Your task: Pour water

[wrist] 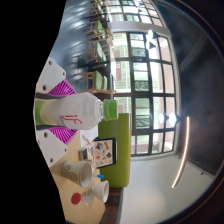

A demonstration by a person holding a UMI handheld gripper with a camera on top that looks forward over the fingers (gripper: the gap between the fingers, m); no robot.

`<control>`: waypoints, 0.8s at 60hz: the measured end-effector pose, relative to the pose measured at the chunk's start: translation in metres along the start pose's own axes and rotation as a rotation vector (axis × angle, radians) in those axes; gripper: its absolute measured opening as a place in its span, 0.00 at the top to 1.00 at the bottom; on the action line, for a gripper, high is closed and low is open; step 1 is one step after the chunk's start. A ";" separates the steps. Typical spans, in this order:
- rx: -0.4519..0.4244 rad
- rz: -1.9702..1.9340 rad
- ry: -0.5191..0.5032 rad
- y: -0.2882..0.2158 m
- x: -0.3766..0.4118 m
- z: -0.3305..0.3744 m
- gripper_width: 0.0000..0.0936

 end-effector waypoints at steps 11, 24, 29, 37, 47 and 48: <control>-0.088 -0.453 -0.140 -0.050 -0.011 -0.041 0.63; -0.131 -1.178 -0.276 -0.078 -0.073 -0.054 0.63; -0.136 -1.442 -0.328 -0.075 -0.094 -0.059 0.63; -0.120 -1.814 -0.469 -0.082 -0.107 -0.055 0.63; -0.133 -2.031 -0.513 -0.084 -0.118 -0.050 0.63; -0.133 -2.038 -0.517 -0.083 -0.118 -0.049 0.63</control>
Point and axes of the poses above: the point between the fingertips, and its own axes, seen from behind it with the camera up: x to the left, y down, z backward, against the way the camera looks, the point moved 7 cm from there along z, backward, against the way the camera looks, and after that the axes turned 5 degrees about -y, right-handed, at the moved point
